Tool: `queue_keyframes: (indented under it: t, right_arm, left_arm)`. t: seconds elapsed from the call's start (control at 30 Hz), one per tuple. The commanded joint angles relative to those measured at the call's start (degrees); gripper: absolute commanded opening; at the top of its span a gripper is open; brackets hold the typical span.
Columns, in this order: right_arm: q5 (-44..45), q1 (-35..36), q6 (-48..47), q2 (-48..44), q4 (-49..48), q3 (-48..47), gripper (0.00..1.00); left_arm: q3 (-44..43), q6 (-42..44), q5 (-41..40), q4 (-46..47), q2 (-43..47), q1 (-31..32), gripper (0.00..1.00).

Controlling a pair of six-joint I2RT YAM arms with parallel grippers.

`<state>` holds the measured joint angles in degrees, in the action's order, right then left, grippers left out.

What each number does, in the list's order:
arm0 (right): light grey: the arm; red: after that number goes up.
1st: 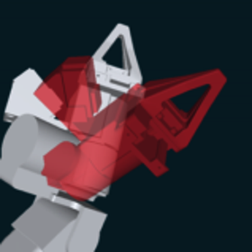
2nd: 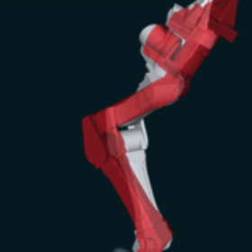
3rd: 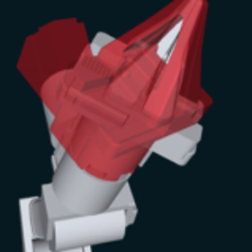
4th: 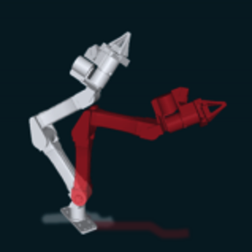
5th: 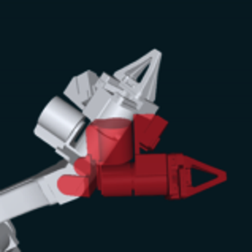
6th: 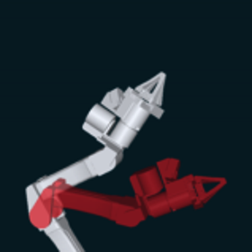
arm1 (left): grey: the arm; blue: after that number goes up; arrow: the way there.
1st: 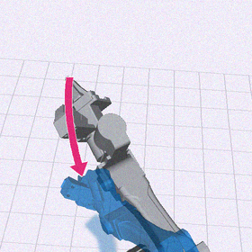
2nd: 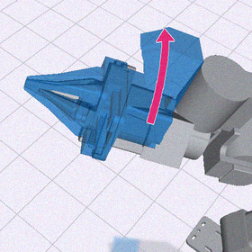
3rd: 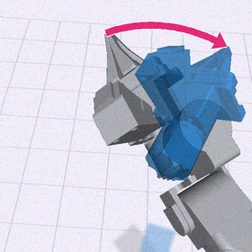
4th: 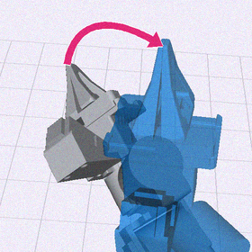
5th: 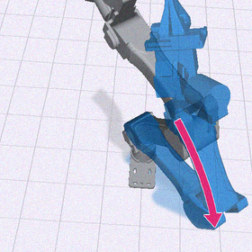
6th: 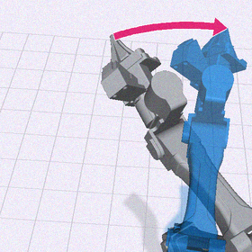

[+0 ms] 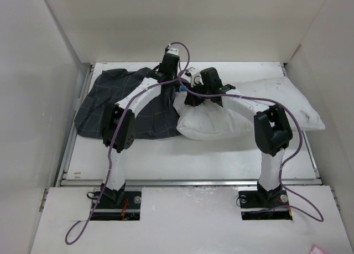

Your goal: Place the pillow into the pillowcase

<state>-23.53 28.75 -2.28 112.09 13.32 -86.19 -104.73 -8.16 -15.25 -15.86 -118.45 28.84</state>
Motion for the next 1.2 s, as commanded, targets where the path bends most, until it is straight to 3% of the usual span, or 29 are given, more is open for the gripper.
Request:
queue_keyframes:
  t: [0.0, 0.2, 0.3, 0.4, 0.53, 0.67, 0.83, 0.97, 1.17]
  right_arm:
    - [5.6, 0.3, 4.2, 6.4, -1.6, -2.5, 0.0]
    - [11.1, 0.3, 5.1, 6.4, -3.3, 1.5, 0.0]
    - [14.2, -0.3, 5.6, 6.4, -2.8, 2.6, 0.0]
    - [14.0, -1.9, 5.6, 5.8, -2.8, 4.4, 0.0]
    - [5.9, -2.8, 2.4, -0.6, -6.3, 9.0, 0.0]
    - [-1.4, -1.7, -1.8, -15.0, -13.5, 14.1, 0.0]
    - [-14.7, -0.3, -9.6, -19.7, -9.8, 11.8, 0.0]
    - [-15.3, 1.5, -13.3, -19.7, -3.5, 10.3, 0.0]
    - [-14.3, 2.0, -12.8, -23.2, -1.6, 16.4, 0.0]
  left_arm:
    - [-1.7, 0.4, -2.3, 0.0, 5.6, 1.0, 0.08]
    - [-1.7, 1.8, -7.9, -1.5, 10.8, 1.0, 0.1]
    - [-1.2, 1.8, -9.8, -2.2, 14.4, 1.0, 0.0]
    - [1.6, 2.5, -11.0, -2.2, 18.8, 0.5, 0.0]
    - [6.1, 4.2, -5.7, 0.4, 22.3, 0.5, 0.0]
    - [8.4, 4.2, -0.6, -0.7, 22.3, 0.5, 0.0]
    - [9.6, 2.6, 3.5, -0.7, 20.4, 0.5, 0.0]
    - [8.3, 1.4, 2.9, -1.2, 19.8, 0.5, 0.0]
    - [5.9, 0.2, -2.8, -3.1, 20.4, 0.5, 0.0]
